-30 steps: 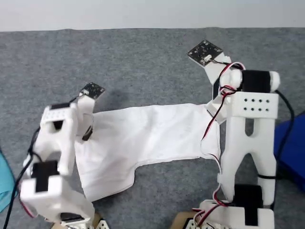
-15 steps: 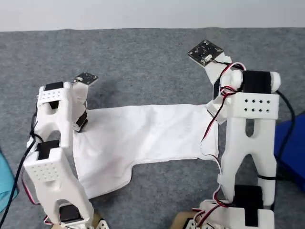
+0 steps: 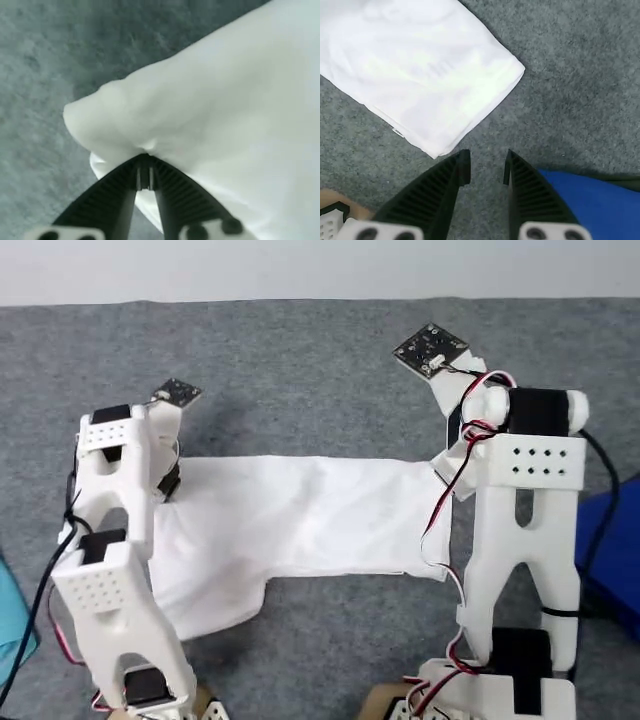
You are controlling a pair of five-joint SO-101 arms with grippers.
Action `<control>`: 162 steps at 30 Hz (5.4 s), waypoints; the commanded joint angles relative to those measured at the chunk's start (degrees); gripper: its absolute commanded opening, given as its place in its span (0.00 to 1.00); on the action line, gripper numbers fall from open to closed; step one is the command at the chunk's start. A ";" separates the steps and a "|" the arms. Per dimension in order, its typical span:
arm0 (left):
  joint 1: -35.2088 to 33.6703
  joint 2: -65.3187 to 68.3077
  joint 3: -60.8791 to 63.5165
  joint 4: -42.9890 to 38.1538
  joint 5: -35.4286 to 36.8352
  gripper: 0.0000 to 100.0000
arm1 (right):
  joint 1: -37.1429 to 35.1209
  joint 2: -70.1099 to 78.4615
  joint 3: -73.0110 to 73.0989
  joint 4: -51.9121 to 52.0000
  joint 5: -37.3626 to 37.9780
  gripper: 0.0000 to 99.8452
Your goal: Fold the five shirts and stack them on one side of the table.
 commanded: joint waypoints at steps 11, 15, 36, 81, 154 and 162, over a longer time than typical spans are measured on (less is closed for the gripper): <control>-0.44 13.71 -38.90 17.49 -0.70 0.00 | -0.66 -2.95 -0.44 2.24 -0.62 0.13; -0.18 13.89 -47.60 22.33 -0.70 0.03 | -0.66 -2.95 -0.44 2.24 -0.62 0.13; 0.00 -16.18 -27.65 22.95 2.99 0.07 | -10.07 -2.86 2.46 2.15 -11.78 0.13; -43.69 -23.91 -8.04 19.60 3.78 0.00 | -58.68 34.24 -5.80 -24.22 -17.23 0.05; -52.75 -23.91 -4.70 16.00 3.78 0.00 | -66.33 41.71 -19.08 -4.35 -18.81 0.19; -57.93 -23.91 -4.70 15.30 1.32 0.00 | -66.33 48.22 -19.25 -11.21 -16.53 0.19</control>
